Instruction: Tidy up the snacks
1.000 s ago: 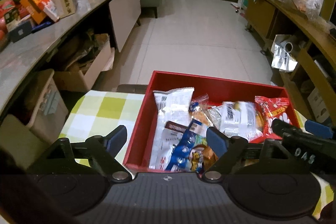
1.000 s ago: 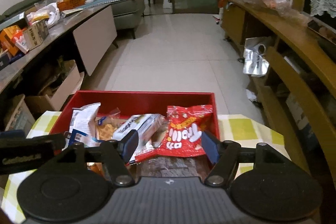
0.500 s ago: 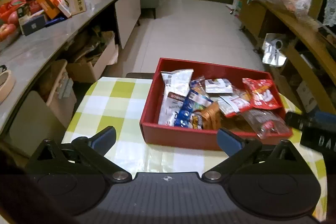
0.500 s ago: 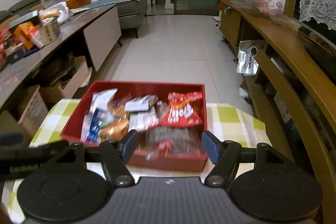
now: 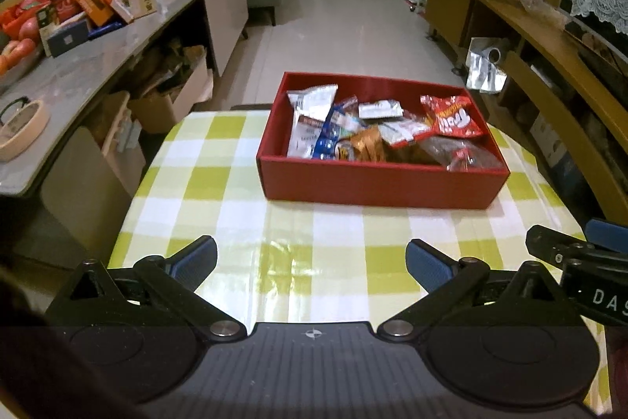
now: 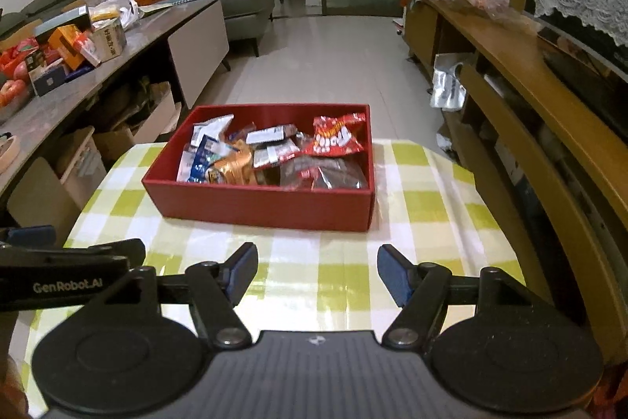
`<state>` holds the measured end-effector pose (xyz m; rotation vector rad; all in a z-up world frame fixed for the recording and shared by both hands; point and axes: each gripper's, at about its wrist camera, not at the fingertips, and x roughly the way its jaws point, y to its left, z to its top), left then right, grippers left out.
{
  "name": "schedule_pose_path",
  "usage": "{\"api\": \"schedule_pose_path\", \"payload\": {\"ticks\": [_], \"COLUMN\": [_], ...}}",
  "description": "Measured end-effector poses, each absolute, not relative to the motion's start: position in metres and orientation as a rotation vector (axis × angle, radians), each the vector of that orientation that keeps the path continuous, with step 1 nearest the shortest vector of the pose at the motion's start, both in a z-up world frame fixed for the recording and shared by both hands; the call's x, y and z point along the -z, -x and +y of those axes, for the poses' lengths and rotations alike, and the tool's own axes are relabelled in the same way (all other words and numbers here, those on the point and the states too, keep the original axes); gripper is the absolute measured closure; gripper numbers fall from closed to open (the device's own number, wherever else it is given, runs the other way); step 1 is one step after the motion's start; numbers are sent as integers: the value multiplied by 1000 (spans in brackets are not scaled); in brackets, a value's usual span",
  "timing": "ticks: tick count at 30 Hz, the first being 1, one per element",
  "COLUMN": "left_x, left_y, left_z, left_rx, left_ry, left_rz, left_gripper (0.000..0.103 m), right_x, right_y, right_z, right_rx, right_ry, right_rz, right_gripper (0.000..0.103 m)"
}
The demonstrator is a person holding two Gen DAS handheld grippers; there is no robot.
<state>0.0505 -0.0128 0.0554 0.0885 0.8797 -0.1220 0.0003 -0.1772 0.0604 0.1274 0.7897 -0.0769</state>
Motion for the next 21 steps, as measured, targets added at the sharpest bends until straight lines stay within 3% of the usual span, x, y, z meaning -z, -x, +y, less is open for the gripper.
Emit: {"api": "schedule_pose_path", "payload": {"ticks": [21], "left_x": [-42], "left_y": [-15], "left_z": [-18], "left_rx": [114], "left_ry": [-156], "left_rz": [907], "left_gripper": [0], "right_x": [-44], "right_y": [29], "right_z": [-169], "right_rx": [59], "right_ry": [-123], "right_rz": [848], "right_gripper": [29]}}
